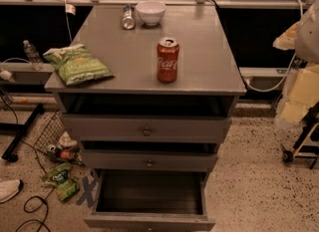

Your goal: Close bottom drawer

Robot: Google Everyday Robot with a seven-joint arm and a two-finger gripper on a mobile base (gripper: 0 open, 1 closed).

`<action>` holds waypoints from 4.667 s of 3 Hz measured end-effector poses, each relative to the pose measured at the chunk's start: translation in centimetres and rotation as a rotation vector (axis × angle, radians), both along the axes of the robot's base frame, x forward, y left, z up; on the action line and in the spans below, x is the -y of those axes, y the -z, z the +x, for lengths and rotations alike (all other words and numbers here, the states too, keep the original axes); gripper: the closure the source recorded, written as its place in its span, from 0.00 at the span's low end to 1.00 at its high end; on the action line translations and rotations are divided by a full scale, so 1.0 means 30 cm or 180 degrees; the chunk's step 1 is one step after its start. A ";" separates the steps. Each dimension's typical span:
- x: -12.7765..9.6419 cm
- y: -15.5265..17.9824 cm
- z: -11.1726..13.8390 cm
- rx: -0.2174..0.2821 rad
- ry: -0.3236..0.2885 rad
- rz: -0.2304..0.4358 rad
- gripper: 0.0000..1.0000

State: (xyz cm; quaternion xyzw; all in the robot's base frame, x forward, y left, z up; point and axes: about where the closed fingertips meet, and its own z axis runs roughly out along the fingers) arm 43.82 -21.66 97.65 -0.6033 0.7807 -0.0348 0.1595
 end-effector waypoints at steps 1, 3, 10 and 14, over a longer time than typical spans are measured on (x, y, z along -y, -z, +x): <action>-0.001 -0.001 0.001 0.0010 0.0014 0.0008 0.00; -0.050 0.261 -0.090 -0.0274 0.0876 0.0472 0.00; -0.514 1.238 -0.215 -0.1668 0.1643 0.1035 0.00; -0.367 1.928 -0.250 -0.2368 0.2730 0.1439 0.00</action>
Offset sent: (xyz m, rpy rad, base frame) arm -0.0330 0.0168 -0.1291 0.1719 0.2102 -0.3495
